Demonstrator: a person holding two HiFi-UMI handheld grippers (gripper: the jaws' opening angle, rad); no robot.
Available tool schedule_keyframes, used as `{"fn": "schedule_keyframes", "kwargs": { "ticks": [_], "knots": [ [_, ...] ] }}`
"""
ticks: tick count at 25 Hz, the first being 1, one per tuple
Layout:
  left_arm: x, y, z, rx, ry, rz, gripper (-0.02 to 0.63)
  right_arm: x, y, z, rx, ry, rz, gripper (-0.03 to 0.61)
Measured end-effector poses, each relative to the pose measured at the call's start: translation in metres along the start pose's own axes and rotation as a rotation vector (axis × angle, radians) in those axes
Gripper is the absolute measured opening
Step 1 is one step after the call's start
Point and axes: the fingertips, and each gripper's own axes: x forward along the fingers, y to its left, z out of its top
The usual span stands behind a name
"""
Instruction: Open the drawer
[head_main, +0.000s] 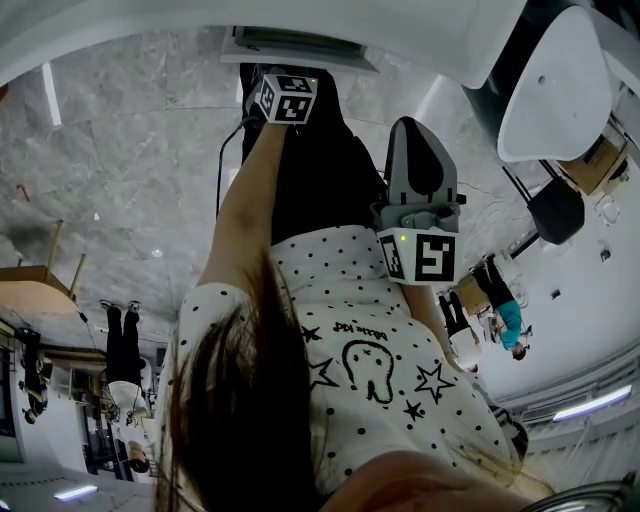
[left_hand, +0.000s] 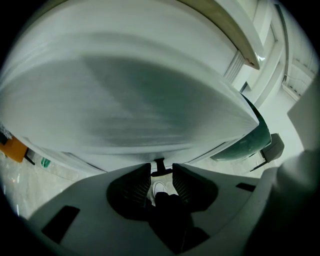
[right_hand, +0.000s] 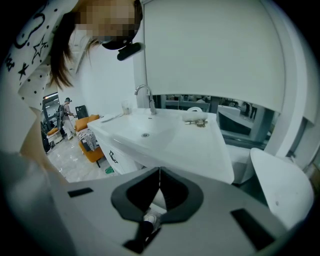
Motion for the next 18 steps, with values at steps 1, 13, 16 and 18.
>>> {"fn": "schedule_keyframes", "kwargs": {
  "ticks": [1,13,16,18],
  "knots": [
    [-0.0004,-0.0003,0.0004,-0.003,0.000,0.001,0.138,-0.0002,0.0001,0.0001,0.001,0.000,0.000,0.015],
    [-0.0016,0.0000,0.0004,0.010,0.002,-0.010,0.138,0.0004,-0.0005,0.0015,0.010,-0.002,-0.009,0.014],
    [-0.0017,0.0001,0.0008,0.012,0.004,-0.012,0.138,0.0006,-0.0019,0.0020,0.011,-0.001,-0.013,0.015],
    [-0.0020,0.0003,0.0007,0.013,0.005,-0.014,0.138,0.0007,-0.0021,0.0020,0.011,0.000,-0.014,0.015]
  ]
}}
